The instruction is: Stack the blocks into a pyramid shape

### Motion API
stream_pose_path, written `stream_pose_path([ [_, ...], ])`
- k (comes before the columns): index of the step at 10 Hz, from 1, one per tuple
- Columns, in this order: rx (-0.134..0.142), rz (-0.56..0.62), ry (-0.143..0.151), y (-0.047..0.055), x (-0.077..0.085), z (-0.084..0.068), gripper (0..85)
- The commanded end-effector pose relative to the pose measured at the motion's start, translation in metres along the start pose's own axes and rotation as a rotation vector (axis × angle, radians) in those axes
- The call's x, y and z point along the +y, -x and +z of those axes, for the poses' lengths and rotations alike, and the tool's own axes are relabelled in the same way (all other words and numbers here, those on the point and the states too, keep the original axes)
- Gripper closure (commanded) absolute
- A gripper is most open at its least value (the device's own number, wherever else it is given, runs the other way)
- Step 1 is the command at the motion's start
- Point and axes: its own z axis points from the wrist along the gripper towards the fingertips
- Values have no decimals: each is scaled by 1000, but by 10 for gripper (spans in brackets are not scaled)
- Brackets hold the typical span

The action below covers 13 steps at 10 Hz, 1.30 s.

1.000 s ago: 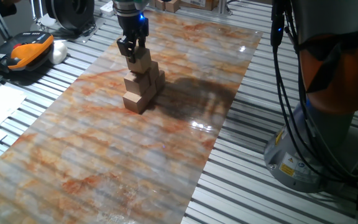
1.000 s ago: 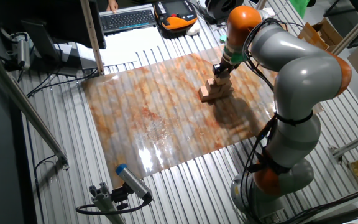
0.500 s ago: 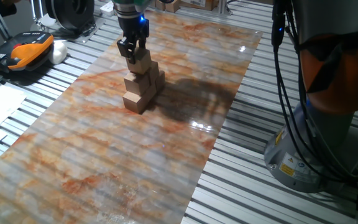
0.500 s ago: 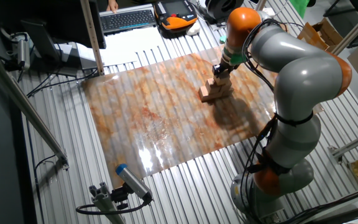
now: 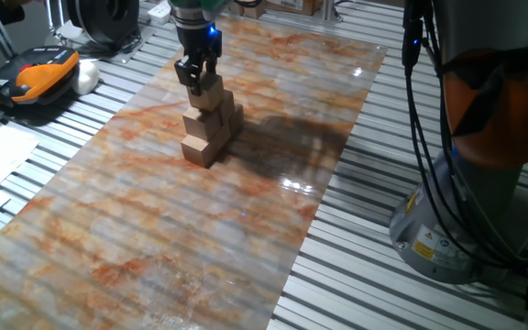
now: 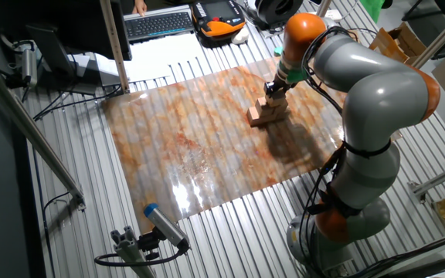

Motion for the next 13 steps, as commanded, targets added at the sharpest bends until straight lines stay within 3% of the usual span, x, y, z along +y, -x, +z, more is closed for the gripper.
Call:
stream_pose_path([
  [1,0,4,2,-1,0,1,850],
  [3,0,13,6,-1,1,1,850],
  [4,-5,21,5,-1,2,1,680],
  [7,-16,38,-12,-1,2,1,680],
  [8,-22,46,-18,-1,2,1,510],
  [10,-32,63,-38,-1,2,2,510],
  [11,-34,71,-43,-1,2,2,340],
  [13,-38,80,-57,-2,3,2,340],
])
